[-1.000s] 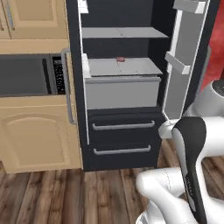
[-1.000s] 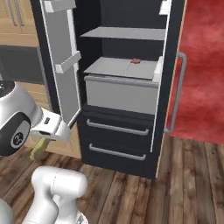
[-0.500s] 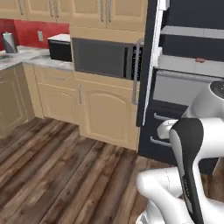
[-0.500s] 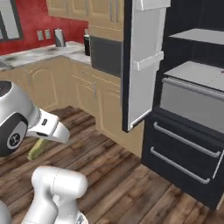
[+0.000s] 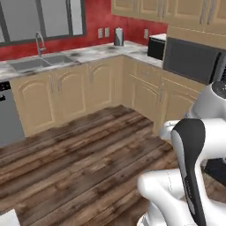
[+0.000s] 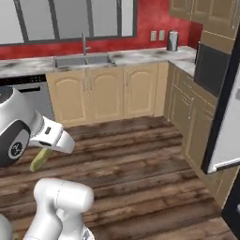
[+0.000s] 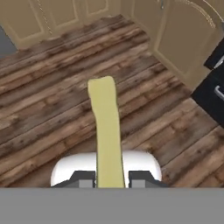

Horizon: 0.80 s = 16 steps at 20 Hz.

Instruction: Retrieve the butter from the fridge and place it on a plate on the dining table. Then retrieve the butter knife by the fridge and place it near the plate.

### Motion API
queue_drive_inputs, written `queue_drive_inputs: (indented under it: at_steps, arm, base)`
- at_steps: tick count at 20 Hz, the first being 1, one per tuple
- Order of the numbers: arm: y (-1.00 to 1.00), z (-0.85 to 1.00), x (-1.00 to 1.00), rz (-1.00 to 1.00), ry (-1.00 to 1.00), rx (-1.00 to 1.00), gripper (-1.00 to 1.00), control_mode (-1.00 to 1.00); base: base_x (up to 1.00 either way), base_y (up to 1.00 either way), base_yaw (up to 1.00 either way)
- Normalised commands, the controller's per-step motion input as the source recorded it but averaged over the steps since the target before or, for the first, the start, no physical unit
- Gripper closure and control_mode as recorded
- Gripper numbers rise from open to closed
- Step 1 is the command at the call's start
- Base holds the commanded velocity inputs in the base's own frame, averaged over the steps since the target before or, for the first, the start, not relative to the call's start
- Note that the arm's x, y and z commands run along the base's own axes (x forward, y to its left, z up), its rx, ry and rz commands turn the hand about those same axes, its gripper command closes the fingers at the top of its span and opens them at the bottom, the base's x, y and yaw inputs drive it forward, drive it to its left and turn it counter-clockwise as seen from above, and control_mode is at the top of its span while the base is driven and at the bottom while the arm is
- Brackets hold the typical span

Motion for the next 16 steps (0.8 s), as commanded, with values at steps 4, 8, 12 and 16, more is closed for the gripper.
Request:
queue_drive_inputs:
  at_steps: [4, 8, 12, 16]
  arm:
    - [0.0, 0.0, 0.0, 0.0, 0.0, 0.0, 1.0, 1.0]
    - [0.0, 0.0, 0.0, 0.0, 0.0, 0.0, 1.0, 1.0]
    - [0.0, 0.0, 0.0, 0.0, 0.0, 0.0, 1.0, 1.0]
    - [0.0, 0.0, 0.0, 0.0, 0.0, 0.0, 1.0, 1.0]
  base:
    - [0.09, -0.24, 0.89]
    - [0.02, -0.29, 0.89]
    - [0.01, -0.34, 0.79]
    - [0.0, -0.42, 0.72]
